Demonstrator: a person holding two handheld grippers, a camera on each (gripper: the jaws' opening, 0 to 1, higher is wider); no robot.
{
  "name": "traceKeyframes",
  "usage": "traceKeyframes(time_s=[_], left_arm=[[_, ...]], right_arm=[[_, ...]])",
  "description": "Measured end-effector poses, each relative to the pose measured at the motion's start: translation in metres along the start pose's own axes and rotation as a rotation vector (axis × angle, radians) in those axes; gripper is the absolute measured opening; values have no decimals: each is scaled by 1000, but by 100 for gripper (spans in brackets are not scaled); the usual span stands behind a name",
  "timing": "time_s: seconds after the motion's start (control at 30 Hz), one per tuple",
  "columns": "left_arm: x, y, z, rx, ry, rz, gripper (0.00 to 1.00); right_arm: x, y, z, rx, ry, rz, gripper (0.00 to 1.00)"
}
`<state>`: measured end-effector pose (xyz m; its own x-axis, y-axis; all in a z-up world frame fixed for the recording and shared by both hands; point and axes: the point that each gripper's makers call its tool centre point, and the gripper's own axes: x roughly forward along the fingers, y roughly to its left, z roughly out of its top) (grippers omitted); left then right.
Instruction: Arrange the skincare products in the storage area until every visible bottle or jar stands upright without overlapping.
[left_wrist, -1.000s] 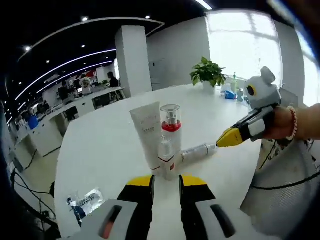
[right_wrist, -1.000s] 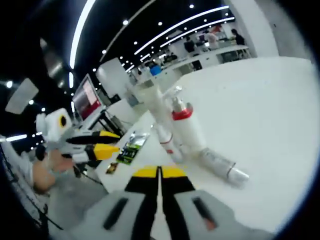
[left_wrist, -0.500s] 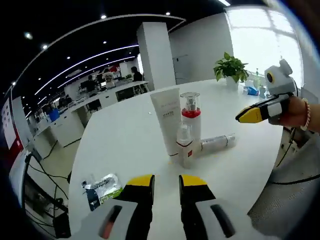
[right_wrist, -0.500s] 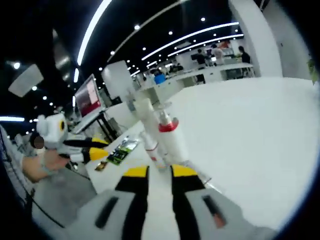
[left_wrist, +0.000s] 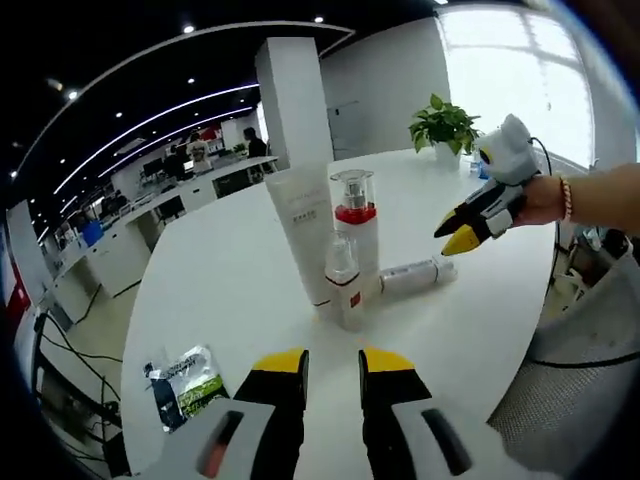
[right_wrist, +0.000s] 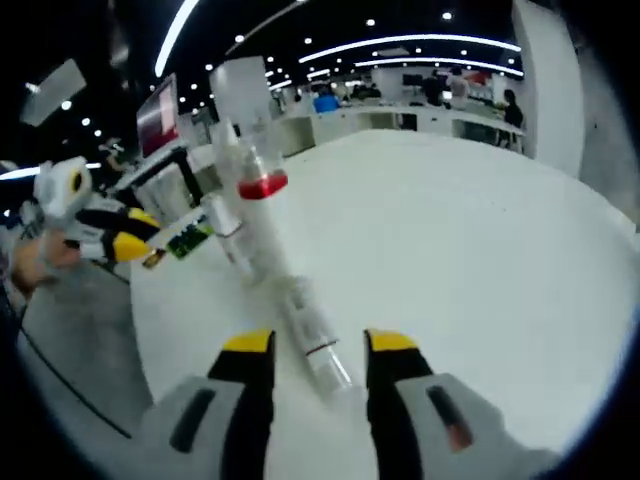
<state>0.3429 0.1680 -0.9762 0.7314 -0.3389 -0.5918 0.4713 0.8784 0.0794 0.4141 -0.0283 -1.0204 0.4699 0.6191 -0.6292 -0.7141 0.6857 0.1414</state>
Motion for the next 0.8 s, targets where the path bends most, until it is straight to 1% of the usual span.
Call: traceKeyframes(time_s=[0.03, 0.1, 0.13, 0.17, 0.2, 0.23, 0.3, 0.33, 0.37, 0.4, 0.47, 0.63, 0.8], left_arm=[[0, -1, -1, 2, 4, -4, 21], [1, -3, -3, 5, 11, -10, 21], [2, -3, -4, 7, 15, -11, 21], [2, -4, -5, 13, 23, -12, 21], [3, -4, -6, 16, 27, -13, 21], [3, -5, -7, 18, 30, -14, 21], [3, -6, -8, 22, 34, -22, 21], [3, -7, -9, 24, 36, -26, 21], [3, -8, -9, 29, 36, -29, 21], [3, -9, -9, 36, 37, -32, 21], [3, -11, -10, 50, 41, -44, 21], [5, -22, -8, 71, 35, -87, 22], [6, -27, -11, 99, 48, -107, 22]], right_arm=[[5, 0, -8, -40, 51, 6, 35], [13, 0, -18, -89, 113, 10, 36], [14, 0, -19, -94, 121, 10, 36], [17, 1, -22, -117, 147, 23, 36], [20, -3, -25, -142, 174, 4, 36], [22, -6, -29, -164, 198, -5, 34], [25, -6, -33, -186, 223, -1, 28], [26, -5, -35, -211, 237, 0, 23], [26, -6, -35, -242, 241, -8, 20], [26, -1, -35, -244, 231, -6, 19], [25, -1, -37, -256, 239, -11, 19], [19, 20, -46, -316, 243, 68, 19], [16, 34, -51, -362, 254, 110, 18]])
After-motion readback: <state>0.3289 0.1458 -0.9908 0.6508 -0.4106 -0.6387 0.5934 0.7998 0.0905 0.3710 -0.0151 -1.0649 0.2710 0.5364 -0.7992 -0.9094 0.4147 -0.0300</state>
